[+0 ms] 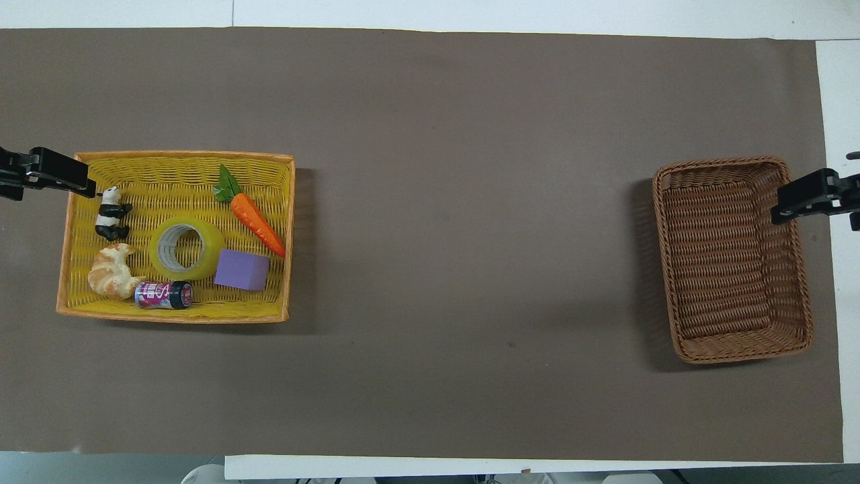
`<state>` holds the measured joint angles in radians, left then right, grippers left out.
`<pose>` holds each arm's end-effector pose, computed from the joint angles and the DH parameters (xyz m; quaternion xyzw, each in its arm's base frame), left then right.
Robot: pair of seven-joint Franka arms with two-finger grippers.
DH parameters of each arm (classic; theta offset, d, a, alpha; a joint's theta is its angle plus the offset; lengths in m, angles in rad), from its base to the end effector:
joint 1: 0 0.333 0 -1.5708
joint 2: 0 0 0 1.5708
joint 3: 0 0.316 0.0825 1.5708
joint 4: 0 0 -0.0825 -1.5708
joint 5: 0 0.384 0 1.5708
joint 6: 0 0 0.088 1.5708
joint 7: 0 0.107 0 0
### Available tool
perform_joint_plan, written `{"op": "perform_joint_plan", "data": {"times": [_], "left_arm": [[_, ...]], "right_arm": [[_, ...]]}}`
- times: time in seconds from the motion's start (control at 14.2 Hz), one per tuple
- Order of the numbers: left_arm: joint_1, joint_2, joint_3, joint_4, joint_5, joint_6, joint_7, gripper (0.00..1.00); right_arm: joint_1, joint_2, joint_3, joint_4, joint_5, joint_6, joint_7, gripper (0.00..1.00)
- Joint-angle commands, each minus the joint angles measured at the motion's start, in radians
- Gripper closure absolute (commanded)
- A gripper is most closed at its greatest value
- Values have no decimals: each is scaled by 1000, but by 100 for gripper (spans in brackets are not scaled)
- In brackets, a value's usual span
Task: Move tape to another basket
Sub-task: 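Move the left gripper over the yellow tape roll in the yellow basket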
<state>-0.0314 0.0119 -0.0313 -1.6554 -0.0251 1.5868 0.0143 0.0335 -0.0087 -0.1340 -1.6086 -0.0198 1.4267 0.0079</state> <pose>0.5543 -0.0374 0.5794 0.9984 -0.0378 -0.0405 0.0117 0.5313 -0.0562 0.6004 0.9947 -0.0545 -0.0869 0.0053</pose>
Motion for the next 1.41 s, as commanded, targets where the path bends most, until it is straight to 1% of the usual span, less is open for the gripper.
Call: {"op": "perform_joint_plan", "data": {"times": [0.0,0.35,0.42,0.56,0.63,0.7,0.77,0.91,0.98,1.05,1.19,1.34], "left_arm": [[-10,-13,7,-10,11,16,-11,0],[-10,-26,7,-17,10,16,-16,0],[-8,-38,7,-53,10,48,-16,0],[-1,-111,7,-230,10,230,-10,0],[-1,-140,7,-321,10,296,-8,0],[1,-147,7,-381,10,355,-7,0],[7,-139,10,-423,10,405,-7,0],[41,-95,11,-507,10,523,-5,0],[44,-92,10,-545,10,580,-7,0],[36,-87,10,-572,10,617,-7,0],[33,-67,10,-628,10,650,-7,0],[31,-66,8,-713,10,750,9,0]], "right_arm": [[-1,-24,2,-25,0,0,-20,0],[-1,-24,2,-25,0,0,-20,0],[-1,-24,2,-25,0,0,-20,0],[-1,-24,2,-25,0,0,-20,0],[-1,-24,2,-24,0,0,-20,0],[-1,-24,2,-25,0,0,-20,0],[-1,-24,2,-25,0,0,-20,0],[-1,-24,2,-25,0,0,-20,0],[-1,-24,2,-25,0,0,-20,0],[-1,-24,2,-25,-2,0,-20,0],[-1,-24,2,-25,0,0,-20,0],[-1,-24,2,-25,0,0,-20,0]]}}
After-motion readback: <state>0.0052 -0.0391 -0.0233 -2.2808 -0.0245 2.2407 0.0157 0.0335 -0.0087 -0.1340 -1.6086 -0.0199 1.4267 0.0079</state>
